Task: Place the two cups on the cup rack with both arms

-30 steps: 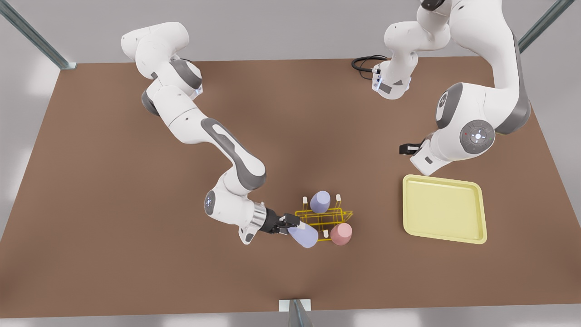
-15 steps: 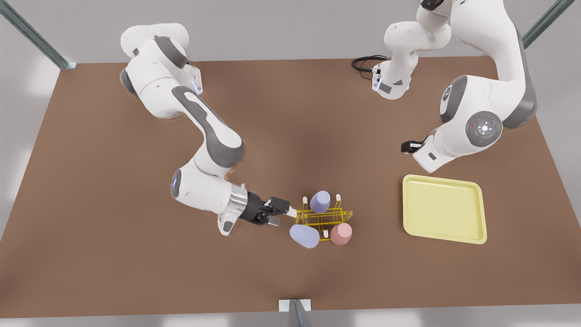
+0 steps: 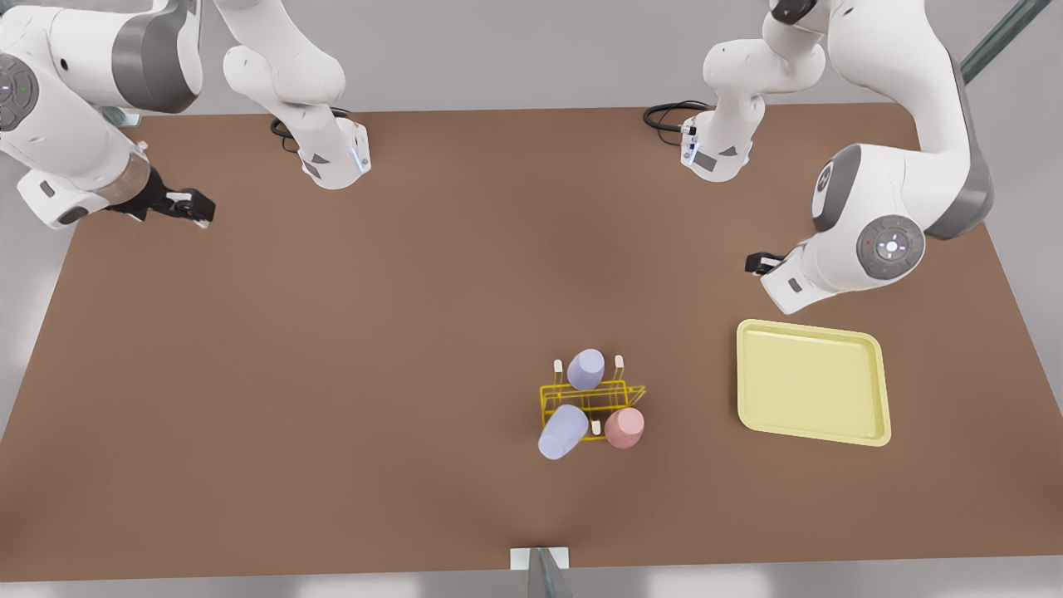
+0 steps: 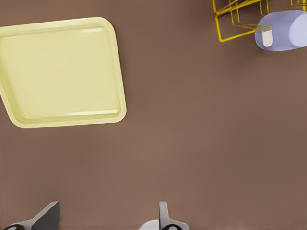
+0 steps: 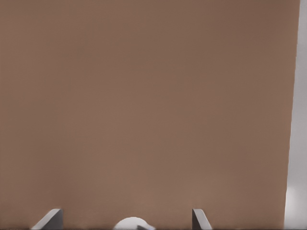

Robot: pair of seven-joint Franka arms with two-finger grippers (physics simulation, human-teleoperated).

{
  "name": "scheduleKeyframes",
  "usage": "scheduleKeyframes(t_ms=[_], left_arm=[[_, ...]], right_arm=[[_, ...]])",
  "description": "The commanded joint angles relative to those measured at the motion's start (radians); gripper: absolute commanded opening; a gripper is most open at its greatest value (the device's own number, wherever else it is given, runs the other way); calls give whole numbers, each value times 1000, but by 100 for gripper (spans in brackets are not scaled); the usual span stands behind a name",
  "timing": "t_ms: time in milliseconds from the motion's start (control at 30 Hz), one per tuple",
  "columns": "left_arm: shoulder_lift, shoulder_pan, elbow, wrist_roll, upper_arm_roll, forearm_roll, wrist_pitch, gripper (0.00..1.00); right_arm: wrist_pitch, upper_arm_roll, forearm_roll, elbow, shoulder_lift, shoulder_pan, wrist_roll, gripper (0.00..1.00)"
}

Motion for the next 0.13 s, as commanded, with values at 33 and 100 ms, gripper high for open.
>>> scheduleKeyframes(t_ms=[33,100], left_arm=[[0,1,0,123,0,2,-5,100],[0,1,0,123,0,2,-5,100]], right_arm=[[8,-24,25,-13,-2,47,-108,100],[8,-79,34,-13,3,99,-109,100]])
